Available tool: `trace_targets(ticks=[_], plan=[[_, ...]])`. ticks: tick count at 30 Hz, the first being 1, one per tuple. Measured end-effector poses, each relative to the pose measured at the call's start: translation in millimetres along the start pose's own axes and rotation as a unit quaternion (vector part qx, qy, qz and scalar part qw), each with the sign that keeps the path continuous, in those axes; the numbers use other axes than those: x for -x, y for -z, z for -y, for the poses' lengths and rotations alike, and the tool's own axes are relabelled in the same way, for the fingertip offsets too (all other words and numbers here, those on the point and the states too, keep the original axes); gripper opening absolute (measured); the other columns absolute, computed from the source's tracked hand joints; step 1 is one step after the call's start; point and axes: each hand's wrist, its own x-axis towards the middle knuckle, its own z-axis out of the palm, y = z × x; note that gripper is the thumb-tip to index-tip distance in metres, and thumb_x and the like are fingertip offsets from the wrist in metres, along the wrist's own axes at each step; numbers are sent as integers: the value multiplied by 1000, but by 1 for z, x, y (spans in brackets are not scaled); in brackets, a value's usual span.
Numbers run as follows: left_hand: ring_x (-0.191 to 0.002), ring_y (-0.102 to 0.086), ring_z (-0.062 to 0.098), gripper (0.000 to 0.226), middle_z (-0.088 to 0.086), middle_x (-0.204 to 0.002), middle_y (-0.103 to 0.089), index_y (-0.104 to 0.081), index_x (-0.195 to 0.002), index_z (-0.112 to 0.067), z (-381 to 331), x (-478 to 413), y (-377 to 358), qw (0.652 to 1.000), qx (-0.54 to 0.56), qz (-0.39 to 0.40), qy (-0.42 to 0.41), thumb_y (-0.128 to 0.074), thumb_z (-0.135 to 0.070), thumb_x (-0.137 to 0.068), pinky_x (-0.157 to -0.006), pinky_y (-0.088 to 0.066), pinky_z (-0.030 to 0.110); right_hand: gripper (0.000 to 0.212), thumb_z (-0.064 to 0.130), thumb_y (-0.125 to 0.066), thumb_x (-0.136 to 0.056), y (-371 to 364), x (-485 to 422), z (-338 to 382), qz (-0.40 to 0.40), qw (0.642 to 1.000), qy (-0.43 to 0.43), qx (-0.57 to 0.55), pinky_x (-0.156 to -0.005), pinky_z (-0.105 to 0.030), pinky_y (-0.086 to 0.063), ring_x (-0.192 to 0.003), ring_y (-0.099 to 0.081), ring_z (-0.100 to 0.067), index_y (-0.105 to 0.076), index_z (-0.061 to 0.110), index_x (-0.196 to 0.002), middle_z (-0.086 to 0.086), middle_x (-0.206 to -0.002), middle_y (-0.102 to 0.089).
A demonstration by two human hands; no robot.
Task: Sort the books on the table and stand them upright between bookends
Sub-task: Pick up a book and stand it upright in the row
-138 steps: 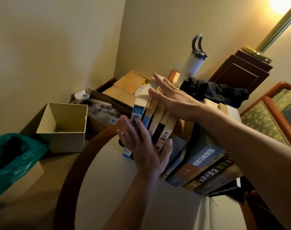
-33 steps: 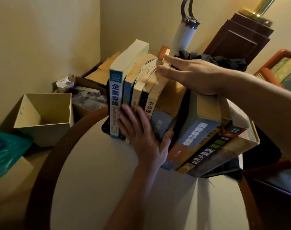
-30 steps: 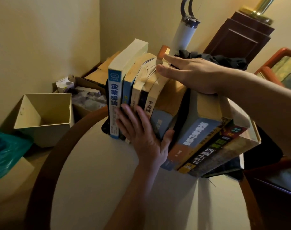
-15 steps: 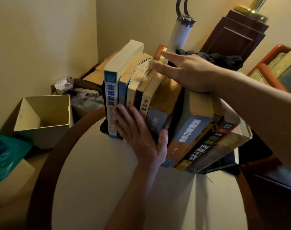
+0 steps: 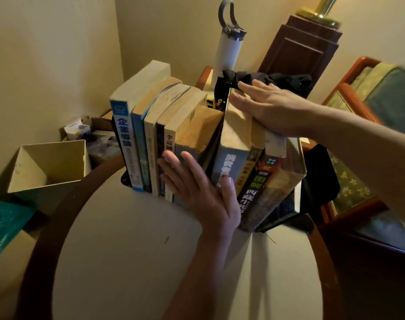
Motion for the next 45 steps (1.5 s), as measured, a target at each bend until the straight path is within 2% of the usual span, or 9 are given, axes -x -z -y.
trace_targets(ticks=[6, 9, 16, 26, 30, 35, 40, 42, 45], plan=[[-148, -7, 52, 75, 38, -156, -14, -18, -147, 12, 4, -2, -12, 1000, -14, -15, -1, -22, -48, -102, -116, -11, 69, 93, 92, -15, -72, 1, -9, 4, 19, 1000, 17, 15, -122, -54, -7, -154, 1, -29, -5, 51, -155, 1, -168, 1], [-148, -8, 52, 75, 39, -155, -16, -19, -147, 12, 5, -3, -15, 1000, -14, -23, -7, -21, -49, -102, -115, -13, 70, 87, 88, -20, -78, 1, -10, 5, 10, 1000, 20, 5, -121, -47, -8, -154, -2, -25, -7, 50, -155, 3, -168, -2], [-147, -10, 54, 78, 41, -153, -16, -17, -144, 13, 8, -3, -18, 999, -16, -29, -18, -18, -51, -101, -115, -14, 70, 81, 83, -24, -85, 2, -10, 5, 2, 1000, 28, -6, -116, -45, -18, -152, -13, -24, -9, 47, -156, 7, -166, -15], [-147, -10, 54, 78, 42, -153, -17, -8, -145, 10, 12, -2, -21, 999, -19, -24, -17, -17, -54, -101, -113, -14, 72, 84, 85, -24, -83, 1, -15, 1, 2, 1000, 28, -6, -117, -46, -16, -152, -12, -24, -8, 47, -156, 9, -165, -14], [-148, -8, 52, 82, 39, -155, -14, -10, -148, 9, 11, 1, -17, 1000, -16, -8, -11, -17, -58, -100, -115, -11, 71, 84, 87, -24, -83, 0, -16, -1, -7, 1000, 18, -12, -121, -48, -11, -153, -6, -23, -10, 47, -156, 8, -167, -8], [-149, -2, 52, 93, 42, -155, -5, -10, -145, 19, -4, 11, -16, 1000, 4, 10, 20, -19, -60, -98, -115, -7, 71, 82, 84, -22, -86, -1, -7, -4, 1, 1000, 5, -9, -121, -58, 1, -153, 11, -27, -7, 46, -156, 5, -167, 6], [-149, -5, 52, 90, 40, -155, -6, -14, -145, 20, -4, 14, -19, 1000, -18, 0, 21, -20, -57, -99, -116, -10, 70, 76, 79, -19, -89, -2, -6, -2, 13, 999, 41, 26, -119, -61, 8, -151, 17, -31, -2, 46, -156, 2, -167, 12], [-149, -6, 51, 90, 40, -156, -8, -14, -145, 20, -4, 14, -19, 1000, -19, -1, 19, -20, -57, -99, -115, -10, 70, 77, 79, -19, -90, -2, -8, -2, 17, 998, 47, 28, -120, -60, 5, -152, 13, -30, -3, 44, -157, 3, -167, 7], [-149, -7, 51, 89, 39, -156, -9, -14, -145, 19, -4, 13, -19, 1000, -19, -6, 13, -20, -57, -98, -116, -11, 70, 82, 81, -21, -89, -2, -10, -4, 6, 997, 70, 20, -121, -52, -14, -152, -9, -27, -6, 39, -158, 4, -165, -16]])
